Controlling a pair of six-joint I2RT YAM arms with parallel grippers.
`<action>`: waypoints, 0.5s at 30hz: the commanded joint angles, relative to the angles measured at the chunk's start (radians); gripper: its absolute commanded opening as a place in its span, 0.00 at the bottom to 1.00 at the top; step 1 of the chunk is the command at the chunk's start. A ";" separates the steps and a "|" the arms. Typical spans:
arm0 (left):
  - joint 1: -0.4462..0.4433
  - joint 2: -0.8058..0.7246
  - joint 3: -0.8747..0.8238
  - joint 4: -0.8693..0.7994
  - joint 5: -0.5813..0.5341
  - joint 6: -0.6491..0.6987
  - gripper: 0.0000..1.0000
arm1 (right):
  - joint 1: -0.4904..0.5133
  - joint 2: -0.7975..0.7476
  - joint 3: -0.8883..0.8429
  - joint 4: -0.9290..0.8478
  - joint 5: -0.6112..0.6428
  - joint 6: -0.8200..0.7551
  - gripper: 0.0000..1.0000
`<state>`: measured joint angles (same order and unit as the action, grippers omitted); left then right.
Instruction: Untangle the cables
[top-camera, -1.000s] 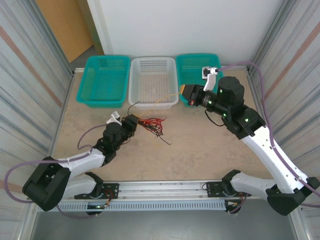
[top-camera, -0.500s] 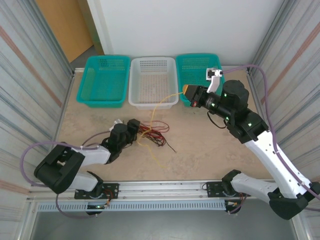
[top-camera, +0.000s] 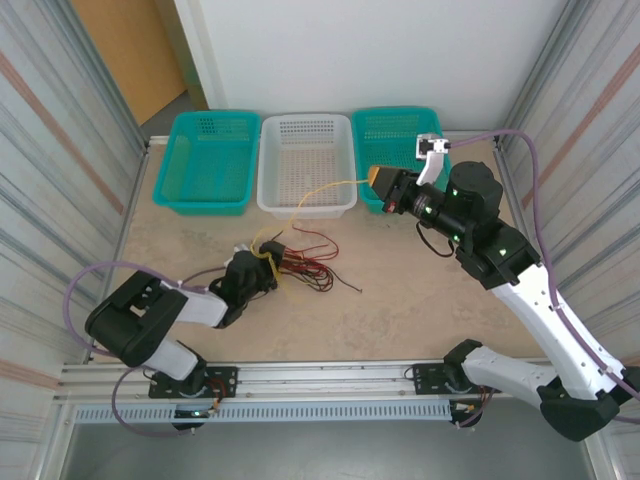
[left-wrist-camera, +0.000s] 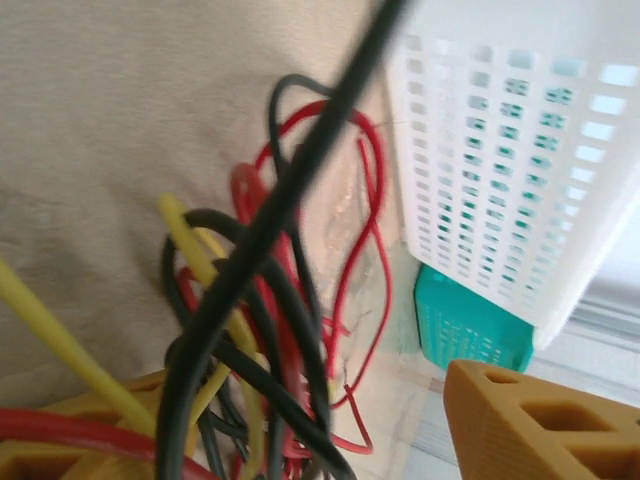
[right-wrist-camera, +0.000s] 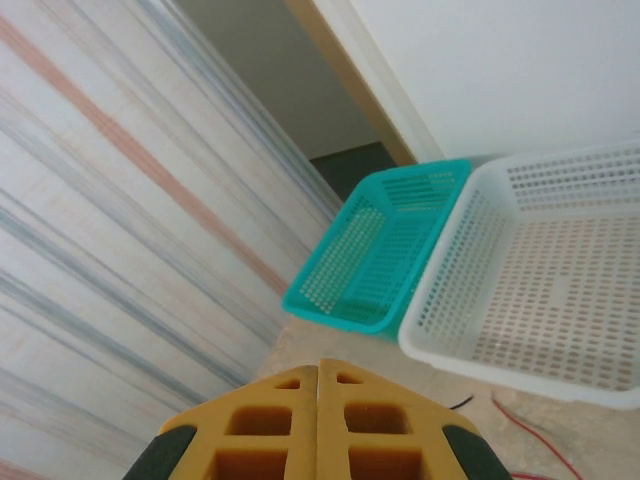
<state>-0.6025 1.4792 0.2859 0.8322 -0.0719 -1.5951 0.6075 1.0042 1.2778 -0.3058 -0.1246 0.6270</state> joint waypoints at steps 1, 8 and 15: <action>0.000 -0.146 -0.013 -0.049 0.004 0.074 0.71 | 0.004 -0.051 0.043 -0.047 0.075 -0.059 0.00; 0.002 -0.629 0.078 -0.646 -0.043 0.317 0.76 | -0.013 -0.063 0.060 -0.109 0.151 -0.092 0.00; 0.037 -0.917 0.178 -1.003 -0.057 0.533 0.76 | -0.046 -0.066 0.054 -0.100 0.118 -0.076 0.00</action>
<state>-0.5865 0.6136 0.4290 0.0471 -0.1215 -1.2095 0.5686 0.9508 1.3102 -0.4072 -0.0147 0.5648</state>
